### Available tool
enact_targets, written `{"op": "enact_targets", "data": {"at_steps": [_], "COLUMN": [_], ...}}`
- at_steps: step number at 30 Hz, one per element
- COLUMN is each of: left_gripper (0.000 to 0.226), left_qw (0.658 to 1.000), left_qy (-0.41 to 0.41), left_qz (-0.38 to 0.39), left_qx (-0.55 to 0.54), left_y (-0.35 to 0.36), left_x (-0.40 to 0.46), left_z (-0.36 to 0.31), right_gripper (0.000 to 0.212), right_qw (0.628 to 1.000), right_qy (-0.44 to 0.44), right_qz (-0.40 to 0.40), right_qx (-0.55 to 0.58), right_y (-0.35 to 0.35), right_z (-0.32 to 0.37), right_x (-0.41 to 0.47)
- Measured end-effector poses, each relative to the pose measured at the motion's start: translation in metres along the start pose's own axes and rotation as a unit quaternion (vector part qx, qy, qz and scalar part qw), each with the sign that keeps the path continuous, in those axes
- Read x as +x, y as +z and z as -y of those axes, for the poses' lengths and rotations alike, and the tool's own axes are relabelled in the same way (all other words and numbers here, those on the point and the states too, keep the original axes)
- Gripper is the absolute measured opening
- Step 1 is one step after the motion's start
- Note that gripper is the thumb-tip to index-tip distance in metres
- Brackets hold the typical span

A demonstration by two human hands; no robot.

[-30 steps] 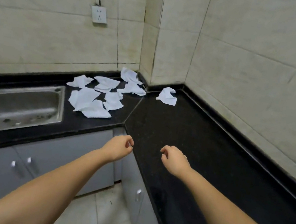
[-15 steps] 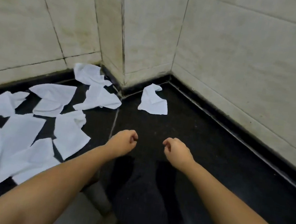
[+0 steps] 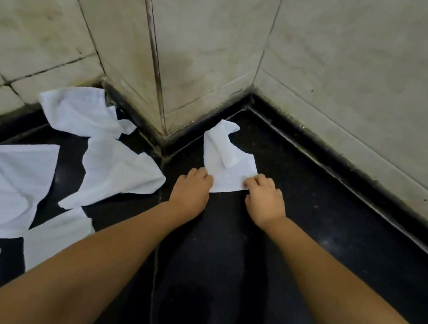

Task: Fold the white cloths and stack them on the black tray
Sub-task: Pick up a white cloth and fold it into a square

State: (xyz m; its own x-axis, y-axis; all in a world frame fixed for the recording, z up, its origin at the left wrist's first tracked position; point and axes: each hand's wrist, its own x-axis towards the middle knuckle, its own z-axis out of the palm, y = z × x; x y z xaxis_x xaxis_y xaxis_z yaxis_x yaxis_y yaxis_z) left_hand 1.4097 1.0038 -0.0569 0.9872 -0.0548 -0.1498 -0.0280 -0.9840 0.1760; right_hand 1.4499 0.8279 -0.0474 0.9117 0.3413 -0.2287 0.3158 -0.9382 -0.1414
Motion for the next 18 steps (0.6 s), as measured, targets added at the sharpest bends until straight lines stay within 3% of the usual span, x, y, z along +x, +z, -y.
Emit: {"op": "enact_targets", "data": {"at_steps": [3,8,10,13,18], "left_gripper": [0.019,0.019,0.021,0.022,0.015], "left_qw": [0.997,0.969,0.953,0.936,0.946], "left_qy": [0.004,-0.018,-0.034,-0.039,0.035], "left_qz": [-0.004,-0.035,-0.061,-0.077,-0.076], "left_qx": [-0.073,-0.244,-0.295,-0.341,-0.312], "left_y": [-0.001,-0.012,-0.024,-0.046,-0.071], "left_x": [0.004,-0.016,-0.030,-0.053,-0.095], "left_z": [0.009,0.007,0.000,-0.013,-0.052], "right_gripper": [0.028,0.021,0.015,0.006,0.016], "right_qw": [1.000,1.000,0.995,0.955,0.906], "right_qy": [-0.002,-0.013,-0.001,-0.003,-0.050], "right_qz": [-0.023,0.003,-0.017,-0.077,-0.155], "right_qx": [-0.020,-0.008,0.093,0.286,0.391], "right_y": [0.003,-0.006,-0.017,-0.048,-0.107], "right_z": [-0.003,-0.001,-0.001,-0.002,-0.006], "right_x": [0.004,-0.007,-0.022,-0.053,-0.106]}}
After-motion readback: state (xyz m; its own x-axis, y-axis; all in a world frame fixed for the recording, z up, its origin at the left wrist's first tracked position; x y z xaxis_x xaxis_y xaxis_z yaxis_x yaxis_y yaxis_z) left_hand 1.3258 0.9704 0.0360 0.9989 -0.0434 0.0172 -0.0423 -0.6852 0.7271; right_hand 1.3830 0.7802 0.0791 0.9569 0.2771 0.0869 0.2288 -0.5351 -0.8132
